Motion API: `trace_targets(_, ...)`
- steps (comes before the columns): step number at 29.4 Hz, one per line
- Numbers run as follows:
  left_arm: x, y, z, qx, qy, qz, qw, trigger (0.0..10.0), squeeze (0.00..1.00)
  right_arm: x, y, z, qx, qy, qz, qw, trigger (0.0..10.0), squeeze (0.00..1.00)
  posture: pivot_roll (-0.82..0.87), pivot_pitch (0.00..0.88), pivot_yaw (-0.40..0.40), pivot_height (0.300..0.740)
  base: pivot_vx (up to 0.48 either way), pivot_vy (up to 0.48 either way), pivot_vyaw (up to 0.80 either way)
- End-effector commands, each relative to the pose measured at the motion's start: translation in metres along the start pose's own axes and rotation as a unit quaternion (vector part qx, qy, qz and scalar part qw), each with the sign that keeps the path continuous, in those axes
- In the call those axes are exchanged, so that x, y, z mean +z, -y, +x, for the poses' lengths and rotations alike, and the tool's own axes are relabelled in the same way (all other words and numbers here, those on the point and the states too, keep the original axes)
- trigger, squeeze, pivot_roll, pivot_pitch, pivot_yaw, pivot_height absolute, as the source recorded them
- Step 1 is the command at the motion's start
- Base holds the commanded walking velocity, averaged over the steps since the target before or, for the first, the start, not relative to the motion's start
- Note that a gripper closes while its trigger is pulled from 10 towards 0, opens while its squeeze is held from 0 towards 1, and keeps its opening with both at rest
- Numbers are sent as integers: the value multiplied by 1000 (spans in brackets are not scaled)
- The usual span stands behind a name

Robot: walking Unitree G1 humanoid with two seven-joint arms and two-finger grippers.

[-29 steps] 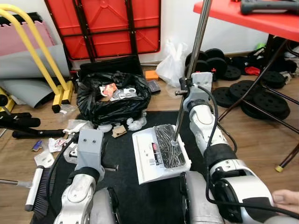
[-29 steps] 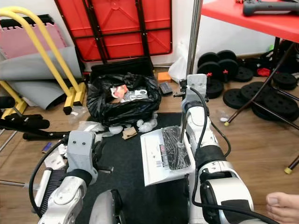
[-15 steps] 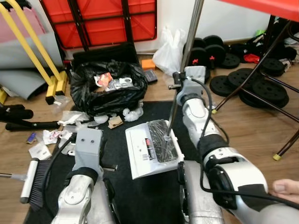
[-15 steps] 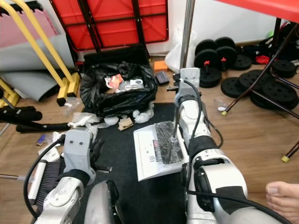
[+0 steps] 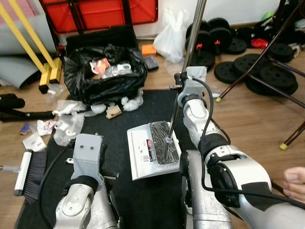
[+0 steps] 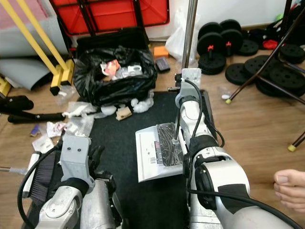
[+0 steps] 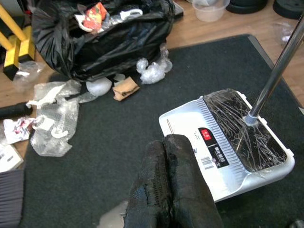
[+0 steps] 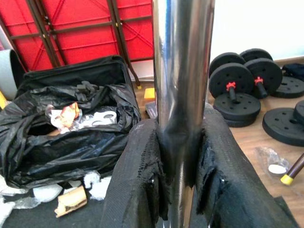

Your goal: Sweep floor

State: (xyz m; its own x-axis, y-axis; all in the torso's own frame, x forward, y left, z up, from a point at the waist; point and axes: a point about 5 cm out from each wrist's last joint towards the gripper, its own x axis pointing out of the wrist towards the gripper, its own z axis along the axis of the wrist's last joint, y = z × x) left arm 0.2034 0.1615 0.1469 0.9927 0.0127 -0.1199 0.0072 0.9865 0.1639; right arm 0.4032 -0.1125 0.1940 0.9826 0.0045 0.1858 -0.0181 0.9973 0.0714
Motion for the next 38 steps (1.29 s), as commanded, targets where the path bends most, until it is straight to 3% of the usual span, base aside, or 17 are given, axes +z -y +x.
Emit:
trace_targets(1,-3,-1,-5,2,-15,3,1000,10000,0,22,-3,7,0,52,8,999,10000,0,50,237,29,377,0,0,0)
trace_targets(13,-2,1,-13,1,-23,-2,1000,10000,0,36,-4,12,-14,75,2,997,10000,0,56,266,19,337,0,0,0)
trace_targets(14,-2,1,-14,2,-24,-3,1000,10000,0,33,-7,11,-8,68,-7,998,10000,561,53,265,16,337,0,0,0)
trace_targets(16,-2,1,-14,2,-24,-3,1000,10000,0,31,-8,11,-4,62,-14,998,10000,561,53,265,16,337,0,0,0)
trace_targets(17,-2,2,-14,2,-24,-4,1000,10000,0,25,-10,8,13,59,-10,998,10000,1000,43,260,11,337,0,0,0)
trace_targets(20,-2,2,-13,2,-24,-5,1000,10000,0,21,-10,6,20,56,-8,998,10000,1000,41,259,10,337,0,0,0)
trace_targets(25,-3,4,-6,0,-21,-8,1000,10000,0,-2,14,-7,48,25,-14,998,10000,1000,-10,232,4,337,0,0,0)
trace_targets(26,-4,4,-4,-1,-19,-9,1000,10000,0,-7,23,-15,75,23,-20,997,10000,1000,-28,219,1,337,0,0,0)
trace_targets(27,-4,4,-1,-3,-18,-9,1000,10000,0,-10,33,-28,98,23,-25,995,10000,906,-46,208,-3,337,0,0,0)
trace_targets(29,-5,4,1,-4,-17,-9,1000,10000,0,-11,38,-38,115,23,-29,993,10000,906,-46,208,-3,337,0,0,0)
trace_targets(30,-5,5,3,-5,-16,-9,1000,10000,0,-12,45,-51,121,16,-26,992,10000,0,-59,193,-10,337,0,0,0)
trace_targets(31,-5,5,3,-5,-16,-9,1000,10000,0,-12,45,-51,121,16,-26,992,10000,0,-59,193,-10,337,0,0,0)
trace_targets(32,-5,5,4,-6,-14,-8,1000,10000,0,-12,51,-66,117,11,-25,993,10000,0,-65,186,-11,337,0,0,0)
trace_targets(34,-5,4,6,-6,-13,-8,1000,10000,0,-12,55,-76,114,8,-25,993,10000,0,-65,186,-11,337,0,0,0)
trace_targets(36,-5,4,6,-6,-13,-8,1000,10000,0,-12,55,-76,114,8,-25,993,10000,0,-65,186,-11,337,0,0,0)
trace_targets(38,-6,5,11,-5,-9,-8,1000,10000,0,-8,57,-104,141,15,-9,990,10000,0,-89,137,-11,342,0,0,0)
